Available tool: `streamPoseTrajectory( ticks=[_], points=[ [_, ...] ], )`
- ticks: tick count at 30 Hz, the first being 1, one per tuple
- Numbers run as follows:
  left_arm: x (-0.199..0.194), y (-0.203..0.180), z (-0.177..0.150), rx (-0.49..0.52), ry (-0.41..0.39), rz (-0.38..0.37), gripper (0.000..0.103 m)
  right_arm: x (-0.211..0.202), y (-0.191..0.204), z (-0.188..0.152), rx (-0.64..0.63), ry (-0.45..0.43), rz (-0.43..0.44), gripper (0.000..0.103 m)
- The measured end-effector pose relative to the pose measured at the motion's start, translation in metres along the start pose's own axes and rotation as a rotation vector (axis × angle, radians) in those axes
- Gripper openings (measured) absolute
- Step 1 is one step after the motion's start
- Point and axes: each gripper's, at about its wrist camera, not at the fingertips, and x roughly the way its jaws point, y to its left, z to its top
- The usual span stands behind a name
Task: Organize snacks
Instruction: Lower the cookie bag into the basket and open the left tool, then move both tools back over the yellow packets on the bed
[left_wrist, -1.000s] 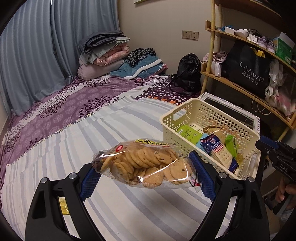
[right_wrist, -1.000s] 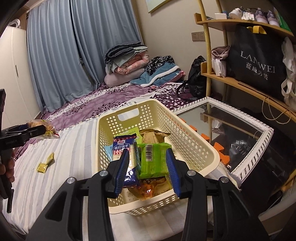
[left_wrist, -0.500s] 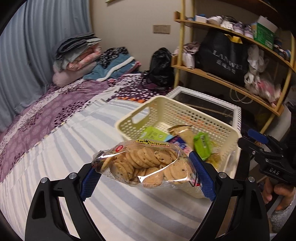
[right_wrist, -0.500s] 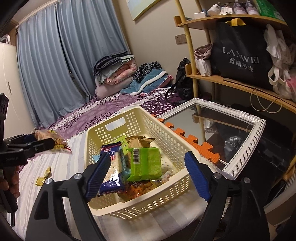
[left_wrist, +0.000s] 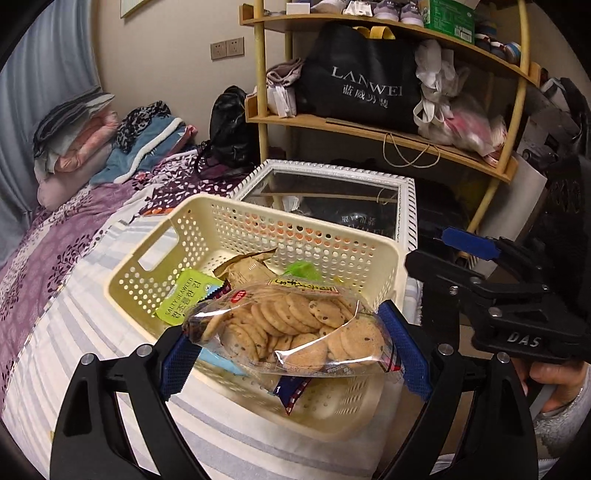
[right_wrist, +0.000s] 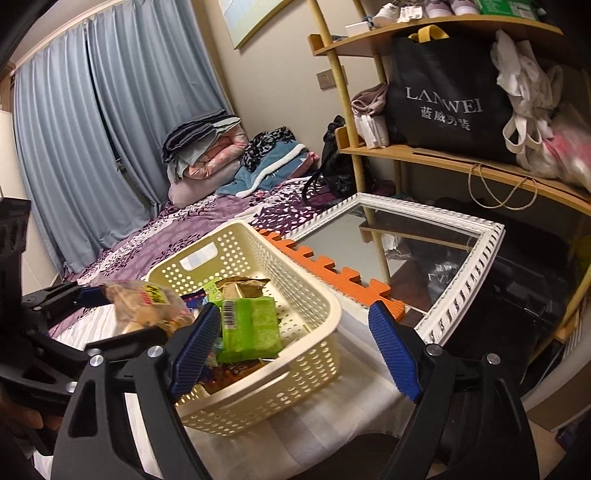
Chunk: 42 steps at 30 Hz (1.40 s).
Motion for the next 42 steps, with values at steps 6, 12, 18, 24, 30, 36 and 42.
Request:
streamPoseTrajectory(
  ticks=[6,12,18,24,30,36,42],
  points=[
    [0.002,0.012,-0.003,-0.052,0.009,0.018,0.092,0.003,-0.003,-0.001,0.015,0.005,0.003,0.082],
    [-0.008,0.026,-0.004,-0.071,-0.005,0.054,0.092,0.004,0.005,-0.001,0.000,0.001,0.031,0.082],
    [-0.016,0.042,-0.017,-0.079,0.037,0.102,0.092,0.004,0.003,-0.003,0.014,0.006,0.027,0.082],
    [-0.033,0.055,-0.033,-0.102,0.049,0.134,0.092,0.004,0.004,-0.004,0.013,0.005,0.033,0.082],
    [-0.021,0.050,-0.042,-0.067,0.083,0.148,0.092,0.005,0.008,-0.002,0.004,-0.001,0.049,0.082],
    [0.000,0.041,-0.038,-0.048,0.074,0.127,0.092,0.002,0.003,-0.001,0.014,-0.004,0.031,0.082],
    [0.017,0.025,-0.020,0.000,0.073,0.113,0.093,0.000,0.001,0.000,0.015,-0.009,0.024,0.082]
  ],
)
